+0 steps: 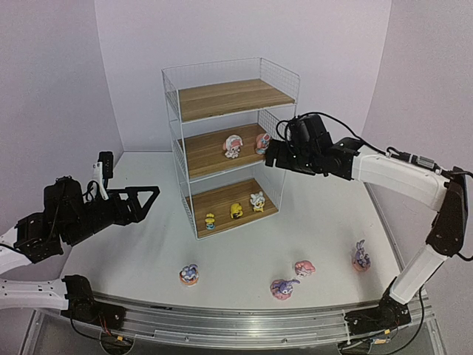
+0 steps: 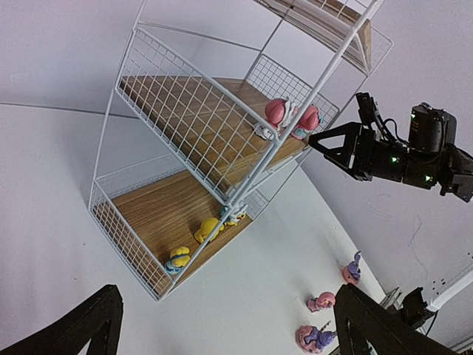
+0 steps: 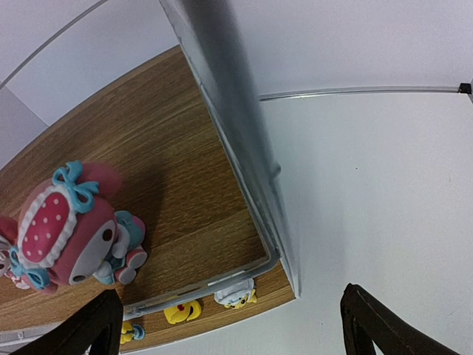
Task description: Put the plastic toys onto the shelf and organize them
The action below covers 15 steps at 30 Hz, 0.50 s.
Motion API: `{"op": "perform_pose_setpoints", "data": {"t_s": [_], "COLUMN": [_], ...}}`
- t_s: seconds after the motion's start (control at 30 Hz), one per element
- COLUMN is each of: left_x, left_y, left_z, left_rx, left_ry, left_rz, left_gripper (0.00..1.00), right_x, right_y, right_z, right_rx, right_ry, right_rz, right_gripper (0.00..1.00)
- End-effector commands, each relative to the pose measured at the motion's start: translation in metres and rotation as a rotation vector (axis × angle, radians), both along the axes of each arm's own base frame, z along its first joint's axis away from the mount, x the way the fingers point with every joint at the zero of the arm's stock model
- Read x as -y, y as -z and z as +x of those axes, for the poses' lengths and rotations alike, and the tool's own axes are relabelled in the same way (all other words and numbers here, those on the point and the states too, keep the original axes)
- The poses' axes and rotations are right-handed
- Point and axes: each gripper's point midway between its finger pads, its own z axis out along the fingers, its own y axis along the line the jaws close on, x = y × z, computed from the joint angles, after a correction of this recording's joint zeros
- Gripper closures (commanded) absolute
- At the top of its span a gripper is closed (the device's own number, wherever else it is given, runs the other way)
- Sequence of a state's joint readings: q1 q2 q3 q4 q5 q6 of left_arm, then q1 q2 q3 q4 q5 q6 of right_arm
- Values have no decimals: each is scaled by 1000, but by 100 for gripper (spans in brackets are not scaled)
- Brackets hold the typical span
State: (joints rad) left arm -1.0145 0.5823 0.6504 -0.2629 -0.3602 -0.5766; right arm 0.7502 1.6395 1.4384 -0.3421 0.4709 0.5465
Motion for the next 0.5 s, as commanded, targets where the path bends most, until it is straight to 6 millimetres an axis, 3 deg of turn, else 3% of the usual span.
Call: {"op": "perform_pose_setpoints", "data": {"t_s": [0.0, 0.47], "left_x": [-6, -5], "left_y": [-9, -11], "left_z": [-5, -5], "left_rx": [18, 23], "left_ry": [0, 6], "left_rz": [-33, -24], "left_gripper": [0, 0], "right_x": [-7, -11], "right_y": [-24, -24], "right_z": [10, 18], "right_rx": [51, 64], "right_ry": [10, 26], "right_rz": [67, 71], "right_gripper": [2, 2]}}
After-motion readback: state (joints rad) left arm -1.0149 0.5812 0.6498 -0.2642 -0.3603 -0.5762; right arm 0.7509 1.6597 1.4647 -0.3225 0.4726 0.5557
